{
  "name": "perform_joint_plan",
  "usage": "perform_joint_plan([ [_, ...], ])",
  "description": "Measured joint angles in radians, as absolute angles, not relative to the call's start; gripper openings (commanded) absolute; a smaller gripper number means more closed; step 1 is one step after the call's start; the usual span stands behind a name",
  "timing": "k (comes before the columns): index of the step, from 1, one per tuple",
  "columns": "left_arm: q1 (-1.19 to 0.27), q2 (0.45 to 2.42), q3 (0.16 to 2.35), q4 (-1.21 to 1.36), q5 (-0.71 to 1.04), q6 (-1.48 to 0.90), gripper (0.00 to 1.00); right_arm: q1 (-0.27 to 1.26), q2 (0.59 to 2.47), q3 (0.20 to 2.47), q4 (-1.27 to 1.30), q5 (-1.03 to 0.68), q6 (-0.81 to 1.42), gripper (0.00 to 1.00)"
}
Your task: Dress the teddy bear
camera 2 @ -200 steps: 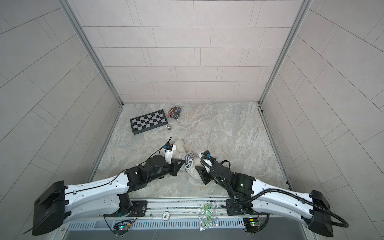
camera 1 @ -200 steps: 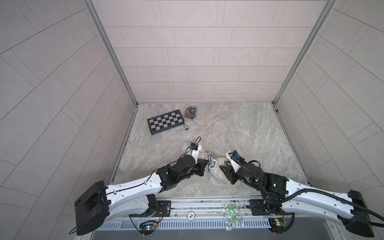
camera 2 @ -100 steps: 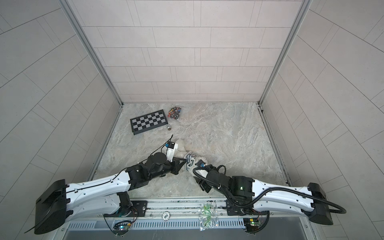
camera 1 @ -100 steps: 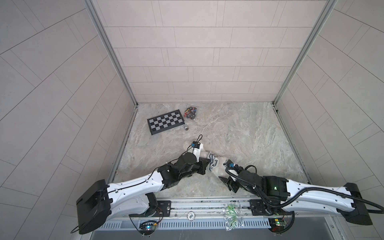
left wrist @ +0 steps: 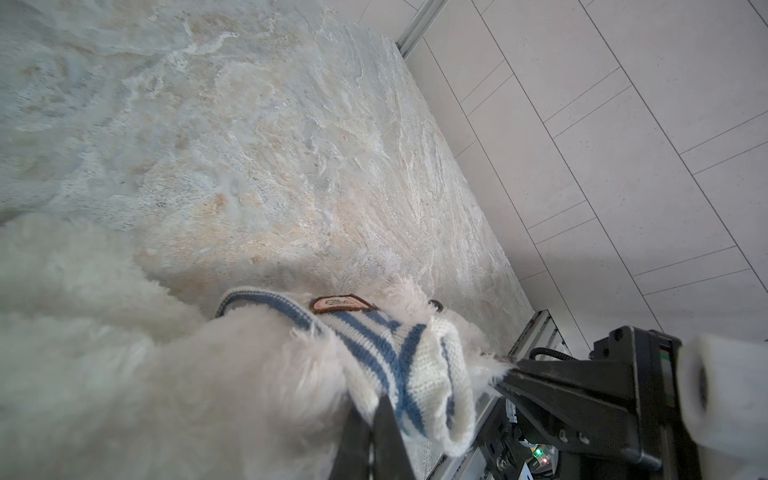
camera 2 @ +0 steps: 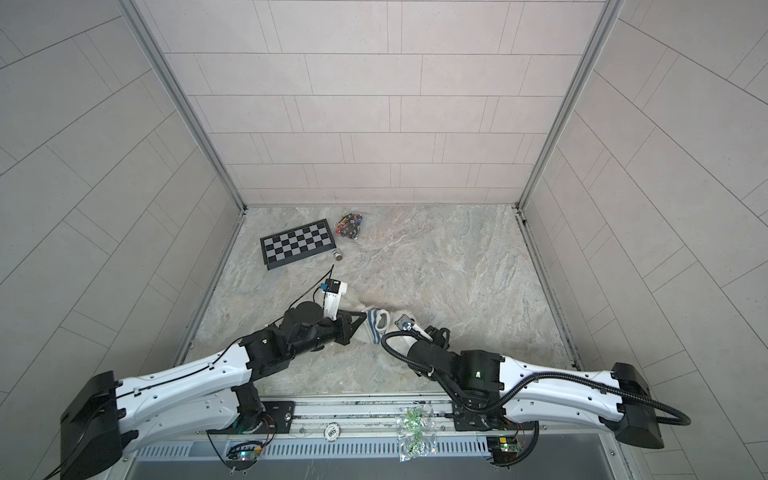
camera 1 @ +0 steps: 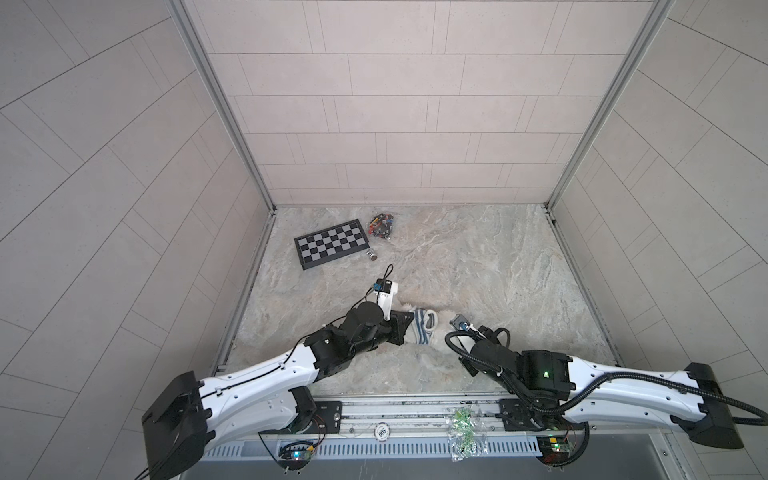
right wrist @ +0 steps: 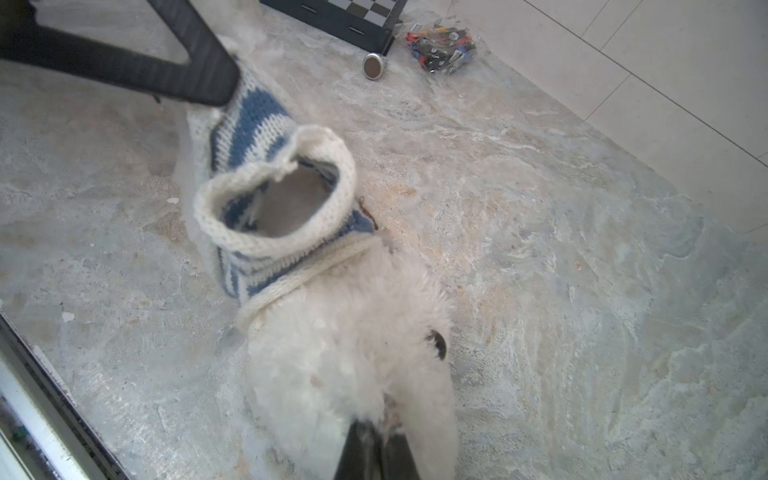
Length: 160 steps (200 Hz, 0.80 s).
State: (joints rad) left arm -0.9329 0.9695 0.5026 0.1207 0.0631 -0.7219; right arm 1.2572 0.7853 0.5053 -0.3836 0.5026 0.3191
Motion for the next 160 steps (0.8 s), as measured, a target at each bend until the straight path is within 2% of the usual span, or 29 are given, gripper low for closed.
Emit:
perform_joint_plan([
  [80, -0.802, 0.803, 0.420, 0.022, 0.115, -0.686, 0.00, 1.214, 0.749, 0.503, -0.390, 0.505, 0.343, 0.00],
  [160, -0.681, 0.725, 0.399, -0.073, 0.187, -0.627, 0.00, 1.186, 0.744, 0.503, -0.389, 0.485, 0.354, 0.00],
])
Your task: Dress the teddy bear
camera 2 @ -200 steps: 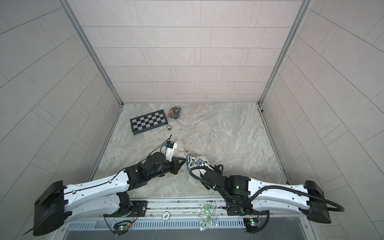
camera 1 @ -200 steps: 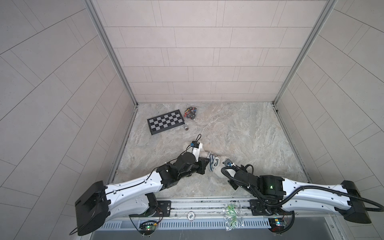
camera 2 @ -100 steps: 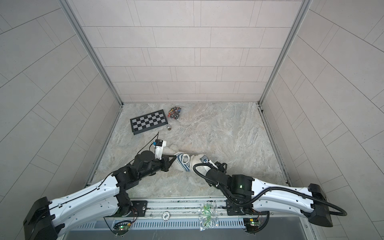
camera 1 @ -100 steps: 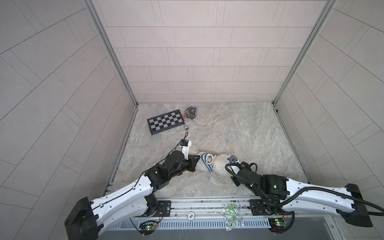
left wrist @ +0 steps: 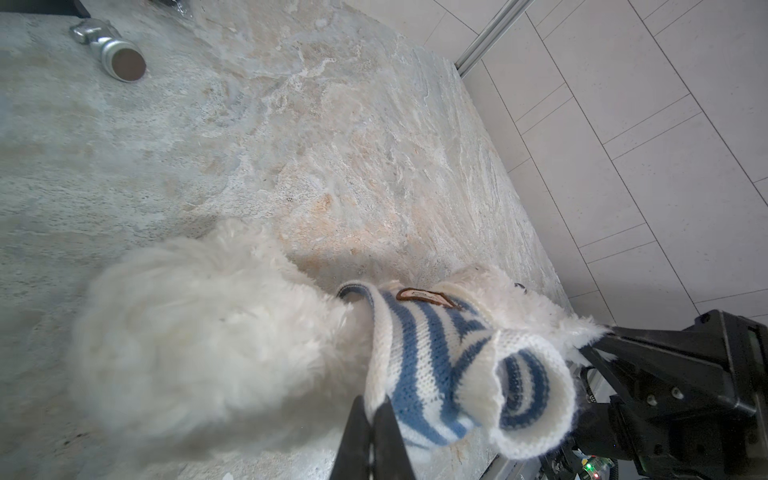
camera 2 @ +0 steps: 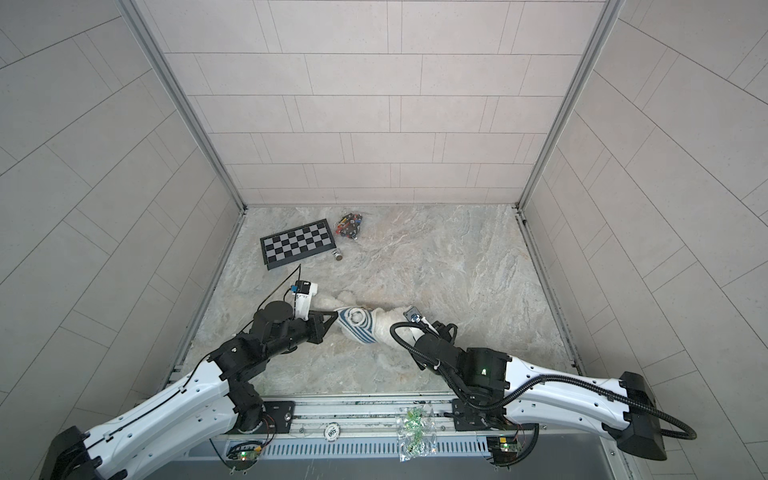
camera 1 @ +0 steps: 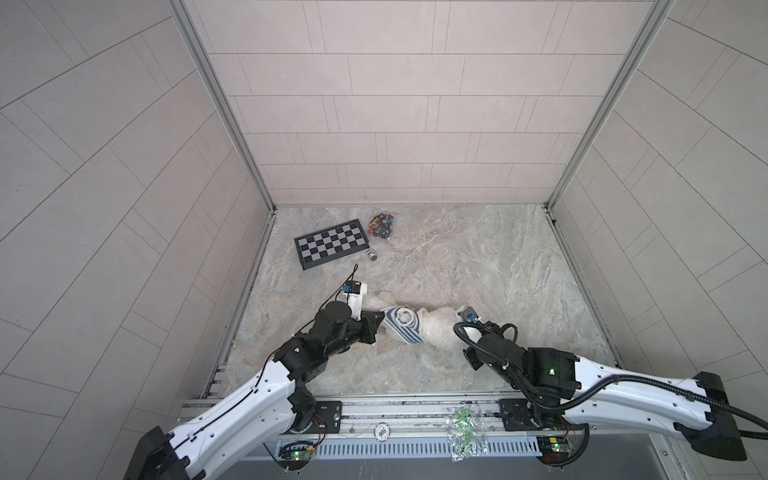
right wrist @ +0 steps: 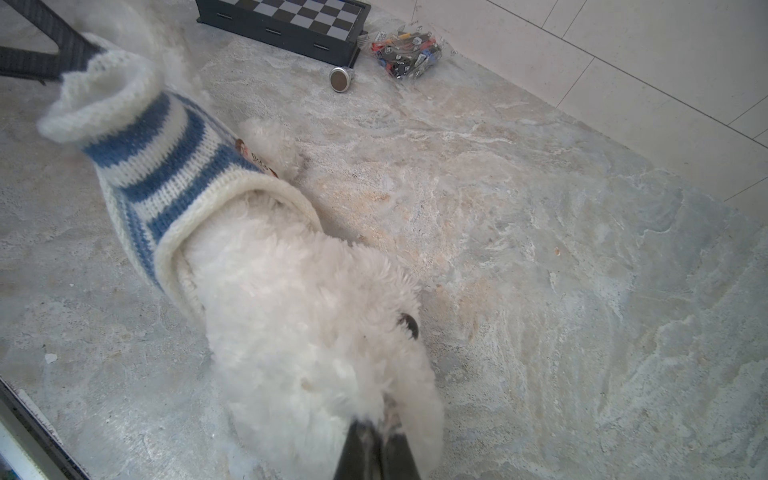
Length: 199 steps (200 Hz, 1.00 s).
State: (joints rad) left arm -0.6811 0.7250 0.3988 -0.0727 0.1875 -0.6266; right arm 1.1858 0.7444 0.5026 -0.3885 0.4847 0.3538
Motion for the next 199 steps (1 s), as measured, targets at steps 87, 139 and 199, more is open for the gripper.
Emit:
perform_joint_plan([
  [87, -0.683, 0.812, 0.387, -0.042, 0.251, -0.608, 0.00, 1.170, 0.767, 0.503, -0.382, 0.465, 0.348, 0.00],
  [139, -0.773, 0.906, 0.385, 0.029, 0.252, -0.609, 0.00, 1.169, 0.838, 0.503, -0.350, 0.437, 0.340, 0.00],
  [199, -0.702, 0.838, 0.324, 0.046, 0.247, -0.612, 0.00, 1.127, 0.798, 0.495, -0.350, 0.426, 0.356, 0.00],
])
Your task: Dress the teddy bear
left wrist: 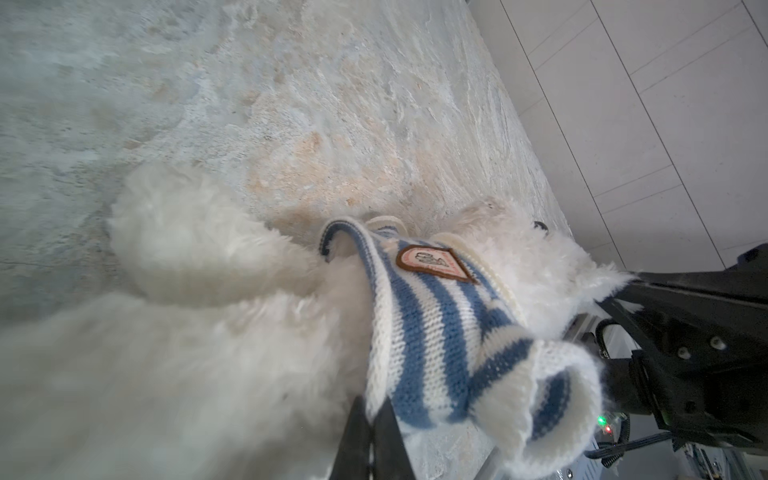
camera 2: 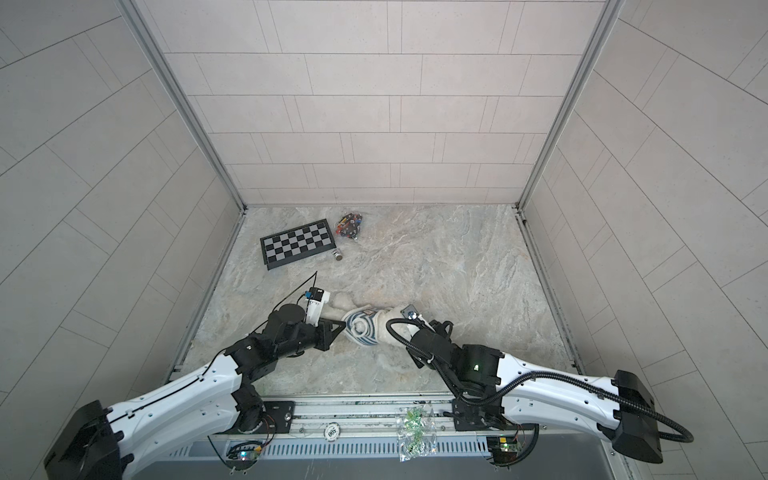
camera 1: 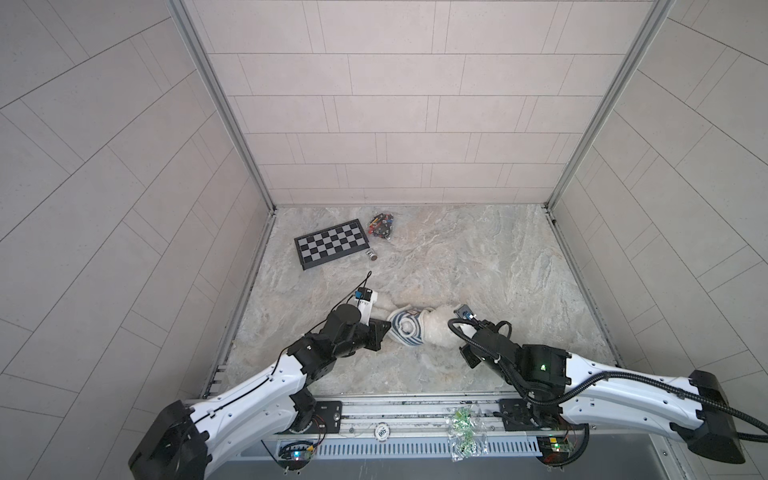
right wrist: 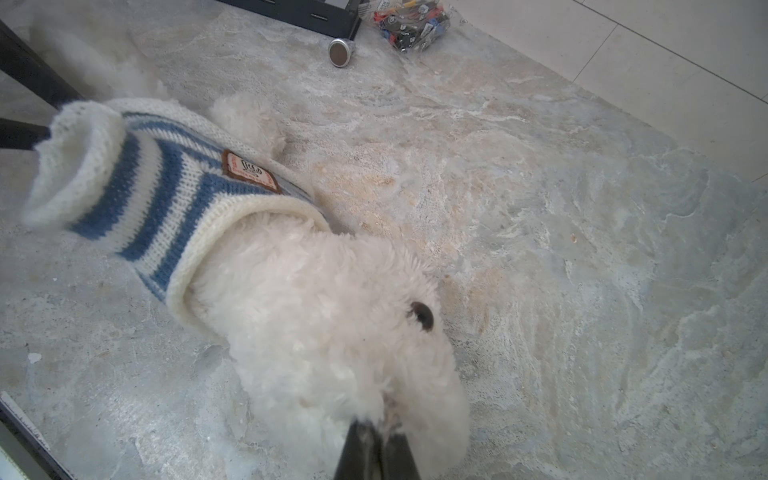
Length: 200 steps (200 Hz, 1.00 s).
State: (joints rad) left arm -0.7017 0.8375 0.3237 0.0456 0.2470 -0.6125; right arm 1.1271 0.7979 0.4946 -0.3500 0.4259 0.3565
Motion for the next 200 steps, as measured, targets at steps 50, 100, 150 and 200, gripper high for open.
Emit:
perform_joint_plan([
  [50, -0.669, 0.769, 0.315, 0.026, 0.274, -0.608, 0.00, 1.085, 0.776, 0.487, -0.353, 0.389, 0.371, 0.00],
  [100, -0.691, 0.785, 0.349, -0.023, 0.287, -0.586, 0.03, 1.076, 0.788, 0.553, -0.371, 0.321, 0.347, 0.00],
  [150, -0.674, 0.860, 0.488, -0.066, 0.245, -0.515, 0.37, 0.865, 0.846, 0.654, -0.371, 0.101, 0.367, 0.00],
  [200, -0.672, 0.847, 0.488, -0.048, 0.223, -0.488, 0.65, 0.587, 0.915, 0.627, -0.316, -0.195, 0.378, 0.00],
])
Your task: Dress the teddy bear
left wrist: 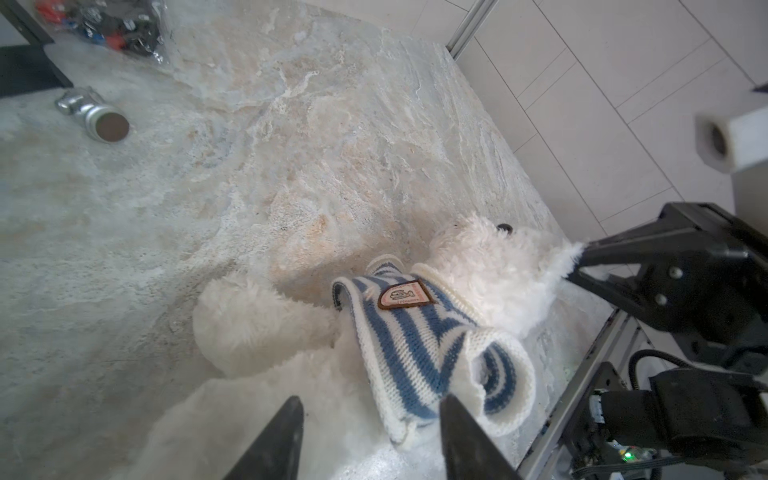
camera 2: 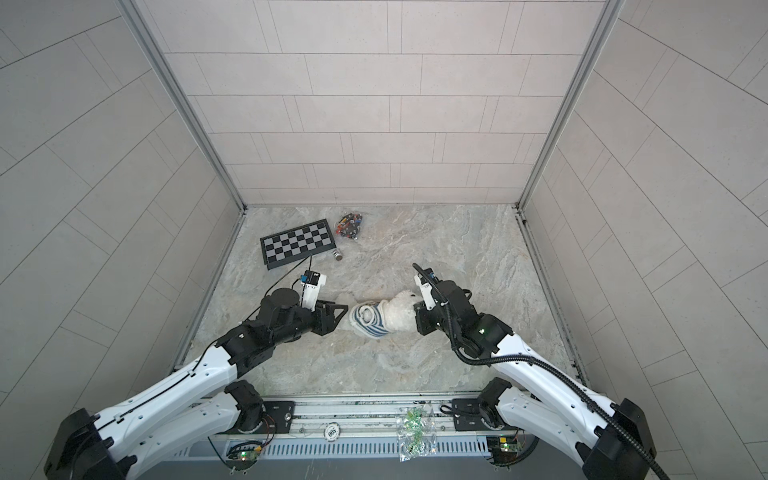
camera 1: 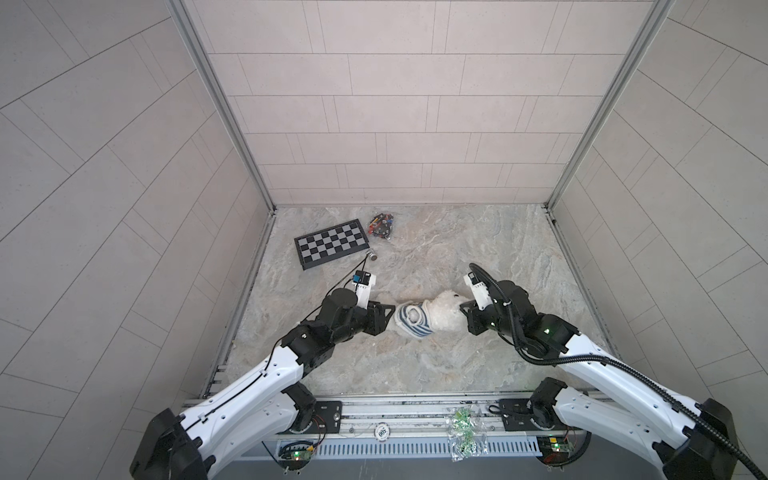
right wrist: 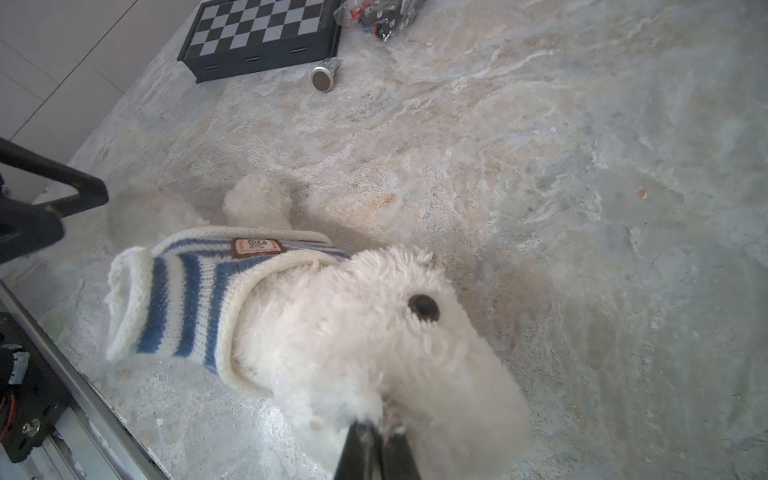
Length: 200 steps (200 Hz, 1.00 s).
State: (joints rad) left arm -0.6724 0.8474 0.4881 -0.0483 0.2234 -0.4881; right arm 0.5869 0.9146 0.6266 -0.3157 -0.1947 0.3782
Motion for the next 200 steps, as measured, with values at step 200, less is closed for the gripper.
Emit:
perform_joint_plan([
  [200, -0.777, 0.623, 0.150, 0.094, -0.001, -0.520, 0.99, 0.403, 1.098, 0.591, -0.161, -0.466, 0.397, 0.00],
])
